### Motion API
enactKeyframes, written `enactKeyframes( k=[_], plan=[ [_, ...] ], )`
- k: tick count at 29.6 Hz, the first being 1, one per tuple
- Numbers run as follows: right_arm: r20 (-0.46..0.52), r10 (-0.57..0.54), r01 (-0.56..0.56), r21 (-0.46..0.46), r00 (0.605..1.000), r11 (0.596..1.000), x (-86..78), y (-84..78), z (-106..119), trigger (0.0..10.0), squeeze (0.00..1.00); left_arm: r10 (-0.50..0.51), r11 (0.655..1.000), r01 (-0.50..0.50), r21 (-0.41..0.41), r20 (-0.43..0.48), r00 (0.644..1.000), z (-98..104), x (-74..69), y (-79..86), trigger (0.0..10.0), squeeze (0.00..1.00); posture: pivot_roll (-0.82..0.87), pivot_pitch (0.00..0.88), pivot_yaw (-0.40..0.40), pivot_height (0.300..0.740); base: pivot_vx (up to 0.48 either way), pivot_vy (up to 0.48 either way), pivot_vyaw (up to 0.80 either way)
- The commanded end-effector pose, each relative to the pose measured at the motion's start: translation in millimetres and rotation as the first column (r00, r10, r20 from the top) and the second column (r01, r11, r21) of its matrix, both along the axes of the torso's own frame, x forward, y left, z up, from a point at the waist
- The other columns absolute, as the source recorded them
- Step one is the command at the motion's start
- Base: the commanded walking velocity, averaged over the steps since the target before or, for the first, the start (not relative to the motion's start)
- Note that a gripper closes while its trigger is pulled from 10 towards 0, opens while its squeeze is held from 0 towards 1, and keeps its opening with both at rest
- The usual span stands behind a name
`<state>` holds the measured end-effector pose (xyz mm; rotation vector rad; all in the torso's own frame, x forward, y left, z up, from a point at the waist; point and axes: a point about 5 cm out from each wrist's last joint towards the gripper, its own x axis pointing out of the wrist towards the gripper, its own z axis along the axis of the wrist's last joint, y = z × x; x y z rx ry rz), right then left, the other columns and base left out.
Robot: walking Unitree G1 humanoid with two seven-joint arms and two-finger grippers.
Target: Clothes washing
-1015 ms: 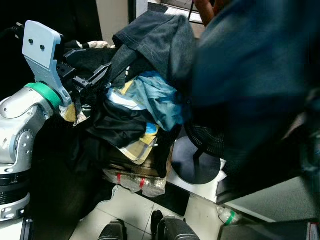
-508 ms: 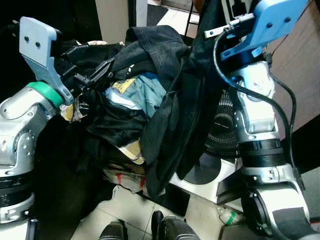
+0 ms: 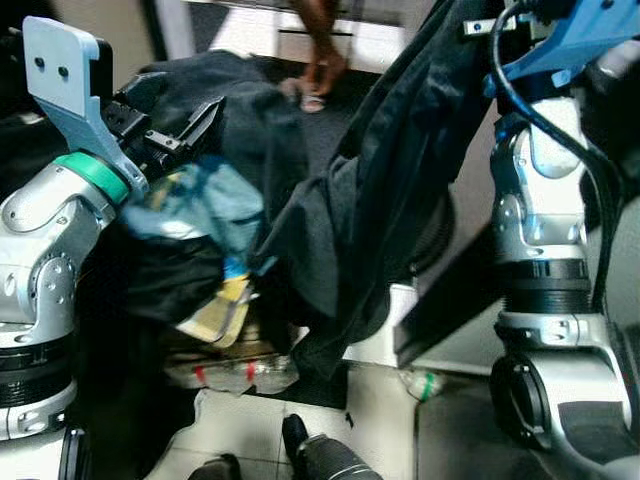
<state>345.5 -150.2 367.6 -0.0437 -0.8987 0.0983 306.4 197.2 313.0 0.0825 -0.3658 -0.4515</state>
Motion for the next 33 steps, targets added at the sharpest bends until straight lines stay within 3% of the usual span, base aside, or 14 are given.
enactKeyframes(
  k=[1, 33],
  plan=[
    [0.044, -0.004, 0.003, 0.02, 0.999, 1.0, -7.6, -3.3, 8.6, 10.0, 0.0, 0.003, 1.0, -0.003, 0.001, 0.009, 1.0, 2.7, -2.9, -1.4, 10.0, 0.0, 0.1, 0.092, -0.014, 0.74, 0.0, 0.0, -0.8],
    [-0.034, -0.032, 0.033, 0.05, 0.999, 0.998, 0.9, -7.3, 6.2, 10.0, 0.0, 0.045, 0.999, -0.045, 0.004, -0.005, 0.999, 0.4, -0.1, 3.2, 10.0, 0.0, 0.1, 0.096, -0.01, 0.74, 0.0, 0.0, -0.73]
  ],
)
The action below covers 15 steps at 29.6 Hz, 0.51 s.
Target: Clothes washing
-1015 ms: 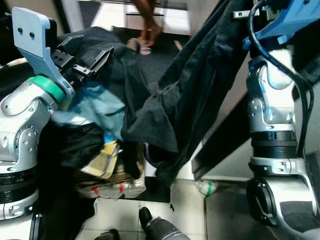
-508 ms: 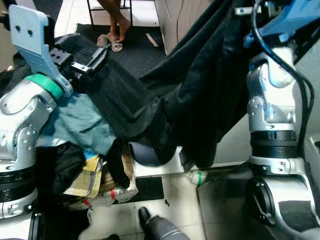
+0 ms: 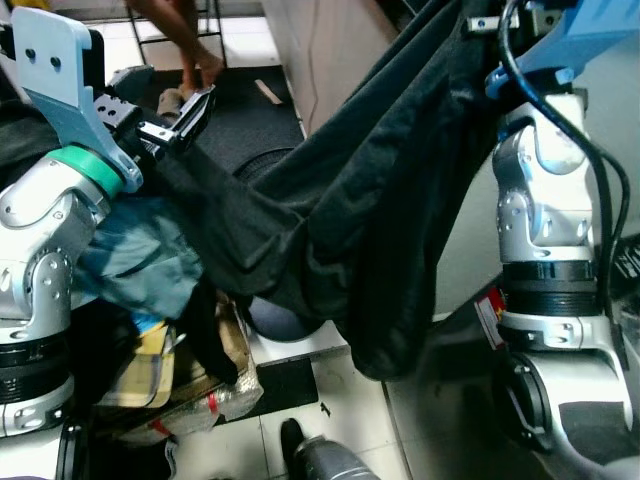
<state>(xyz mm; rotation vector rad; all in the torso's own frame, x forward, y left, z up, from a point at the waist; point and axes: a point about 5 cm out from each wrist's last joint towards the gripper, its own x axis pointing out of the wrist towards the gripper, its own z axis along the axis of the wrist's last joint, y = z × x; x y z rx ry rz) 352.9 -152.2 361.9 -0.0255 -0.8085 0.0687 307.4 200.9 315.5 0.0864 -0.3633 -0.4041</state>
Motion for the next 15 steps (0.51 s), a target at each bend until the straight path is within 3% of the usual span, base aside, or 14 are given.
enactKeyframes(
  k=[1, 15],
  plan=[
    [0.055, -0.013, 0.012, 0.024, 0.998, 1.0, -6.5, -5.0, 11.5, 10.0, 0.0, -0.002, 1.0, 0.002, 0.009, -0.004, 1.0, -2.2, -1.0, -0.5, 10.0, 0.0, 0.1, 0.093, -0.009, 0.74, 0.0, 0.0, -0.8],
    [0.052, -0.014, 0.013, 0.019, 0.999, 1.0, -7.3, -2.9, 10.3, 10.0, 0.0, -0.002, 1.0, 0.002, 0.011, -0.008, 1.0, -3.1, -0.5, -0.7, 10.0, 0.0, 0.1, 0.083, -0.004, 0.74, 0.0, 0.0, -0.8]
  ],
)
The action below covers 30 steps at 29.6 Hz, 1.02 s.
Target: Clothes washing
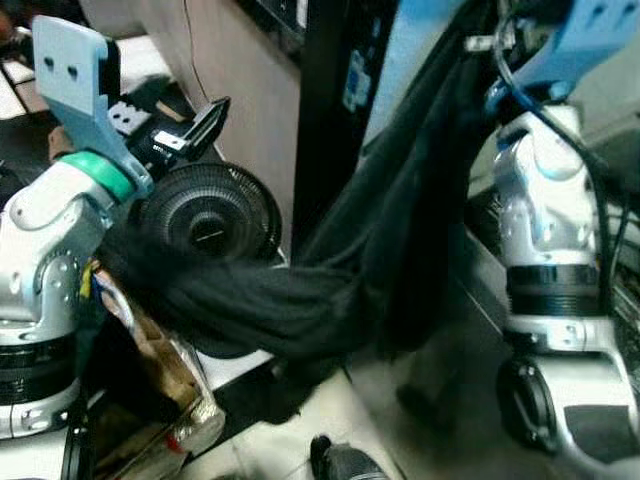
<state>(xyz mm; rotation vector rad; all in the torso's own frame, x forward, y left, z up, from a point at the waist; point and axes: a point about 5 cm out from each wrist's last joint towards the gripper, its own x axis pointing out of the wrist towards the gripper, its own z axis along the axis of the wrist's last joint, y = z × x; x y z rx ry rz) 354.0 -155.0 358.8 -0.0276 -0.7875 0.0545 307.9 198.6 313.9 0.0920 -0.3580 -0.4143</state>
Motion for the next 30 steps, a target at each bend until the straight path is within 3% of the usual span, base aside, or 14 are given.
enactKeyframes(
  k=[1, 30],
  plan=[
    [0.073, 0.0, -0.001, 0.016, 0.997, 1.0, -8.5, 0.2, 13.4, 10.0, 0.0, 0.007, 1.0, -0.007, 0.005, -0.003, 1.0, -1.2, -0.8, 1.7, 10.0, 0.0, 0.1, 0.083, -0.004, 0.74, 0.0, 0.0, -0.8],
    [0.089, 0.001, -0.003, 0.026, 0.996, 1.0, -10.4, 1.0, 17.1, 10.0, 0.0, 0.026, 1.0, -0.026, -0.007, 0.011, 1.0, 3.8, 0.4, 2.8, 10.0, 0.0, 0.1, 0.087, 0.0, 0.74, 0.0, 0.0, -0.77]
  ],
)
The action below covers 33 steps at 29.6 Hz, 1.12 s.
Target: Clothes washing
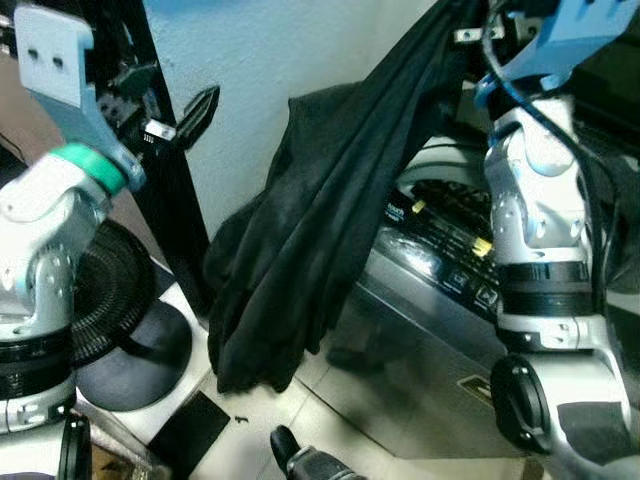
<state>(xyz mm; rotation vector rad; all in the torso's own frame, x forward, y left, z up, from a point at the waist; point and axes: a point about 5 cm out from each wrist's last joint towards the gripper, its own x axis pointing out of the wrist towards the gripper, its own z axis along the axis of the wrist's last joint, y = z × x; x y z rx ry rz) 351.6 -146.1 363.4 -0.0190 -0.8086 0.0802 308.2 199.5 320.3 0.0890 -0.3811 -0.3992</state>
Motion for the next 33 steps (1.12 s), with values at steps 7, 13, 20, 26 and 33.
enactKeyframes(
  k=[7, 13, 20, 26, 33],
  plan=[
    [0.045, -0.036, 0.033, 0.065, 0.998, 0.997, -4.6, -12.3, 12.8, 10.0, 0.0, 0.016, 1.0, -0.016, 0.004, -0.014, 1.0, -2.9, 0.4, 2.1, 10.0, 0.0, 0.1, 0.088, -0.001, 0.74, 0.0, 0.0, -0.8],
    [0.047, -0.037, 0.034, 0.07, 0.998, 0.997, -4.7, -13.1, 13.4, 10.0, 0.0, 0.016, 1.0, -0.016, 0.004, -0.015, 1.0, -3.1, 0.5, 2.4, 10.0, 0.0, 0.1, 0.088, -0.001, 0.74, 0.0, 0.0, -0.8],
    [0.052, -0.041, 0.037, 0.075, 0.998, 0.996, -5.1, -14.5, 14.3, 10.0, 0.0, 0.015, 1.0, -0.015, 0.005, -0.016, 1.0, -3.6, 0.6, 2.7, 10.0, 0.0, 0.1, 0.091, 0.001, 0.74, 0.0, 0.0, -0.8],
    [0.056, -0.041, 0.037, 0.075, 0.998, 0.996, -5.3, -14.7, 14.9, 10.0, 0.0, 0.017, 1.0, -0.017, 0.003, -0.016, 1.0, -3.6, 0.6, 3.5, 10.0, 0.0, 0.1, 0.091, 0.001, 0.74, 0.0, 0.0, -0.8],
    [0.057, -0.04, 0.036, 0.075, 0.998, 0.997, -5.0, -14.7, 15.6, 10.0, 0.0, 0.02, 1.0, -0.02, 0.0, -0.016, 1.0, -3.8, 1.1, 3.8, 10.0, 0.0, 0.1, 0.092, -0.001, 0.74, 0.0, 0.0, -0.8]
  ],
)
